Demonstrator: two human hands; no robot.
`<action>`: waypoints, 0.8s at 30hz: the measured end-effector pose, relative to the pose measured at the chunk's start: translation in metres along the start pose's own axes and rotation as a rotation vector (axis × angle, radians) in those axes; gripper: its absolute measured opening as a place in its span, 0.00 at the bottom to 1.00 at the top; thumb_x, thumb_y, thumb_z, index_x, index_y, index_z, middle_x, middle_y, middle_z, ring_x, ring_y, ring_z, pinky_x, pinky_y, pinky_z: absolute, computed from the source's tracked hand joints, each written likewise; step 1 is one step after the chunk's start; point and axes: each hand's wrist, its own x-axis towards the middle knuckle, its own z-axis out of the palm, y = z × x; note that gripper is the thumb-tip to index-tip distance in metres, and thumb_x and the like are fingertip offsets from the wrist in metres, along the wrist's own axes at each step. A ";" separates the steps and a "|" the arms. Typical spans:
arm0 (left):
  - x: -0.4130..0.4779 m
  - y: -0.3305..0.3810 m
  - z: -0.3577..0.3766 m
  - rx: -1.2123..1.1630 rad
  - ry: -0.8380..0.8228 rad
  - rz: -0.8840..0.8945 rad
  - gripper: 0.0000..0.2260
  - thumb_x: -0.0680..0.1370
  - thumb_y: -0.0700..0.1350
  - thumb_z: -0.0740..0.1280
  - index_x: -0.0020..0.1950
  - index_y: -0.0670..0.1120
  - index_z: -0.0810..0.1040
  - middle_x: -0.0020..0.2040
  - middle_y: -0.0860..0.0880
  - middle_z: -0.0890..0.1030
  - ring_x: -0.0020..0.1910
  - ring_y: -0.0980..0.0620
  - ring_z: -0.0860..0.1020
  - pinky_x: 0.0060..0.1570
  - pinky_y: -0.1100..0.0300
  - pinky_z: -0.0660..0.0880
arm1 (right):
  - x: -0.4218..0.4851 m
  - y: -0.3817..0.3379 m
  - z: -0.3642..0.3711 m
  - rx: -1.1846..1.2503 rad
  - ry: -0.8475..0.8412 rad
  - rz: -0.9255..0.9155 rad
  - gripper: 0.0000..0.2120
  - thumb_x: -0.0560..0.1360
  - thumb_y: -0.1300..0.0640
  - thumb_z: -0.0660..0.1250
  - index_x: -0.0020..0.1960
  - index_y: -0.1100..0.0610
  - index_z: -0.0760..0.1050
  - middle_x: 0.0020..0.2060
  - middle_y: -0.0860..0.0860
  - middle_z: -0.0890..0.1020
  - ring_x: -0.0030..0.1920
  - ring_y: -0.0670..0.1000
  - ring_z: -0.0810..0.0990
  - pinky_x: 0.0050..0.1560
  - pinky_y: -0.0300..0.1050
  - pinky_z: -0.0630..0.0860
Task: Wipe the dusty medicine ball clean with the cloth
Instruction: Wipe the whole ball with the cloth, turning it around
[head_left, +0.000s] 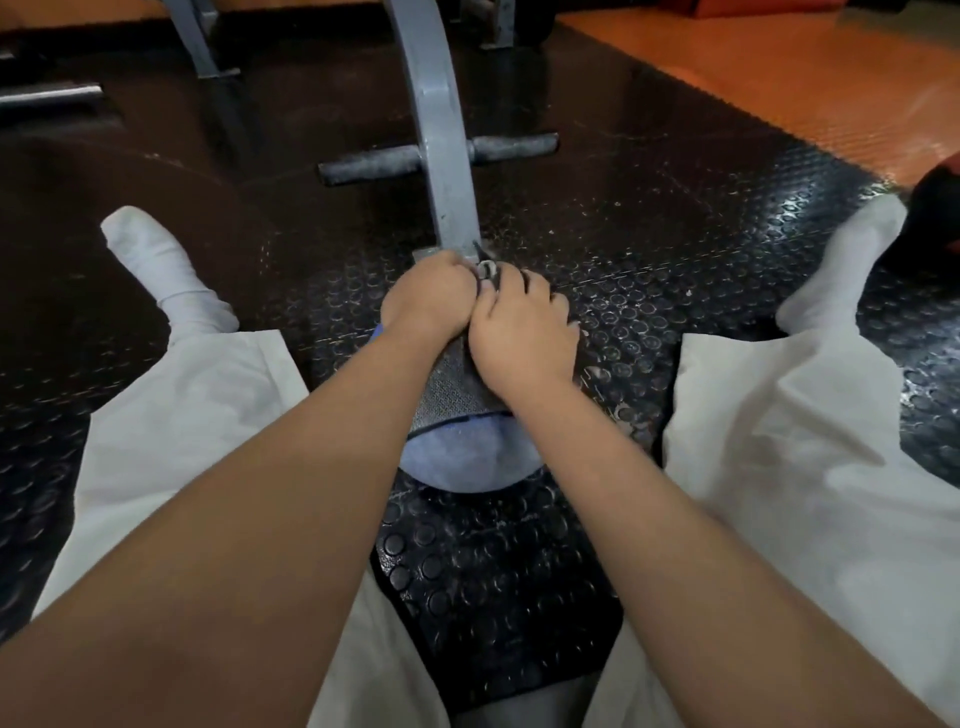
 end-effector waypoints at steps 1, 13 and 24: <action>0.003 0.000 -0.002 0.043 -0.028 0.018 0.13 0.78 0.45 0.58 0.54 0.44 0.81 0.58 0.42 0.80 0.60 0.42 0.77 0.61 0.51 0.73 | -0.017 0.000 0.003 -0.031 0.095 -0.058 0.22 0.80 0.46 0.50 0.72 0.51 0.65 0.70 0.55 0.68 0.67 0.63 0.66 0.63 0.63 0.66; 0.021 -0.010 -0.007 -0.196 -0.054 0.000 0.14 0.79 0.39 0.55 0.51 0.49 0.81 0.61 0.48 0.81 0.63 0.49 0.75 0.63 0.60 0.69 | -0.028 0.071 0.037 0.880 0.033 0.369 0.23 0.83 0.48 0.49 0.74 0.58 0.61 0.71 0.53 0.67 0.71 0.52 0.64 0.70 0.43 0.58; 0.003 -0.012 -0.005 -0.272 -0.085 0.068 0.17 0.79 0.41 0.58 0.39 0.59 0.80 0.56 0.58 0.81 0.58 0.52 0.77 0.64 0.51 0.70 | -0.033 0.083 0.036 1.332 -0.173 0.724 0.19 0.83 0.46 0.48 0.56 0.52 0.75 0.54 0.52 0.79 0.53 0.51 0.77 0.57 0.48 0.74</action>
